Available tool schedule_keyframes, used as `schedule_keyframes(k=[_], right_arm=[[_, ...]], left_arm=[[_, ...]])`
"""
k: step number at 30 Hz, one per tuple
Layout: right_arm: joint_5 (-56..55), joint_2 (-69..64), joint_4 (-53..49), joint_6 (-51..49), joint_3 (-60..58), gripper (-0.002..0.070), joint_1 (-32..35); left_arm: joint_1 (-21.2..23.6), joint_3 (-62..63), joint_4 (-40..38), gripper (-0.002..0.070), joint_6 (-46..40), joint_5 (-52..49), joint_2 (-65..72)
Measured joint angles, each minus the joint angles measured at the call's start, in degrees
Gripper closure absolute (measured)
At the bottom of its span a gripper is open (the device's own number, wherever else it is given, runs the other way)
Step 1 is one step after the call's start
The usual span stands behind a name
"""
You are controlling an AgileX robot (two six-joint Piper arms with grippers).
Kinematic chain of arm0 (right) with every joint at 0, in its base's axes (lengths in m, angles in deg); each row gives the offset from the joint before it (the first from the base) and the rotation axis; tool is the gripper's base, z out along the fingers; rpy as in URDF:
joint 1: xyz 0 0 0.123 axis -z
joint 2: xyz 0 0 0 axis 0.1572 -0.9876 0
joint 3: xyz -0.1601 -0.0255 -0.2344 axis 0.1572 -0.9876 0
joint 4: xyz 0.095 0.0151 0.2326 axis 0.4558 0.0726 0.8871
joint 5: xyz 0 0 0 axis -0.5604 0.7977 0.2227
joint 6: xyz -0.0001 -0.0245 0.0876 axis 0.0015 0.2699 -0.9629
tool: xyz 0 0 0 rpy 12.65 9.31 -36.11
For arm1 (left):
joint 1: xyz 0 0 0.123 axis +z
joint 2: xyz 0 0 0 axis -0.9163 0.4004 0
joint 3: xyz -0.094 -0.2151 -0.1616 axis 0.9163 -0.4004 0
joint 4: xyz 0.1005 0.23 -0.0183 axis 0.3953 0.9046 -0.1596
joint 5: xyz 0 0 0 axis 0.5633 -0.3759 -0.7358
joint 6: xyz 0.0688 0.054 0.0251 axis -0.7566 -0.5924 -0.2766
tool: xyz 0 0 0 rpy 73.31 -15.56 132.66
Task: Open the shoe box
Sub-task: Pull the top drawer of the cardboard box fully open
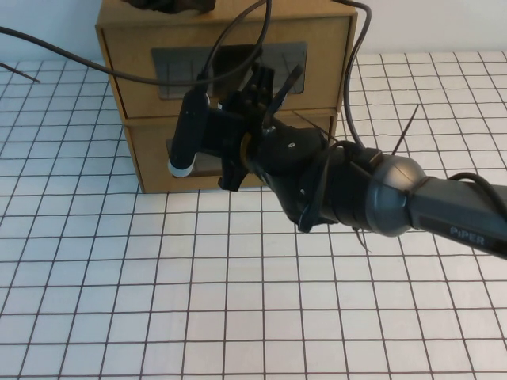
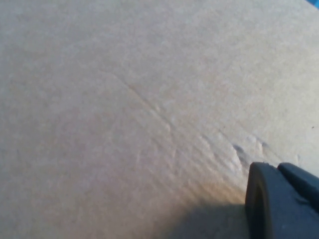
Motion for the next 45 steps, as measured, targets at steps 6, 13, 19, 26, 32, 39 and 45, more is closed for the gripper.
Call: schedule_keyframes(k=[6, 13, 19, 26, 32, 39, 45], right_arm=[[0.0, 0.0, 0.0, 0.3, 0.7, 0.0465, 0.5], [0.2, -1.0, -0.5, 1.8, 0.8, 0.048, 0.6], [0.2, -1.0, -1.0, 1.8, 0.9, 0.0488, 0.8], [1.6, -0.9, -0.4, 1.8, 0.9, 0.0497, 0.4], [3.0, -0.6, 2.1, 1.8, 0.9, 0.0498, -0.1], [3.5, -0.6, 3.4, 1.8, 0.9, 0.05, -0.1], [1.5, -0.6, 2.8, 1.8, 0.9, 0.05, -0.1]], left_arm=[[0.0, 0.0, 0.0, 0.0677, 0.0, -0.1, 0.0], [0.0, 0.0, -0.1, 0.0677, 0.0, -0.6, 0.0], [0.0, 0.0, -0.1, 0.0677, 0.0, -0.8, 0.0], [0.0, 0.0, -0.2, 0.0677, 0.0, -0.9, 0.0], [0.0, 0.0, -0.2, 0.0677, 0.0, -0.9, 0.0], [0.0, 0.0, -0.2, 0.0677, 0.0, -0.9, 0.0], [0.0, 0.0, -0.2, 0.0677, 0.0, -0.9, 0.0]])
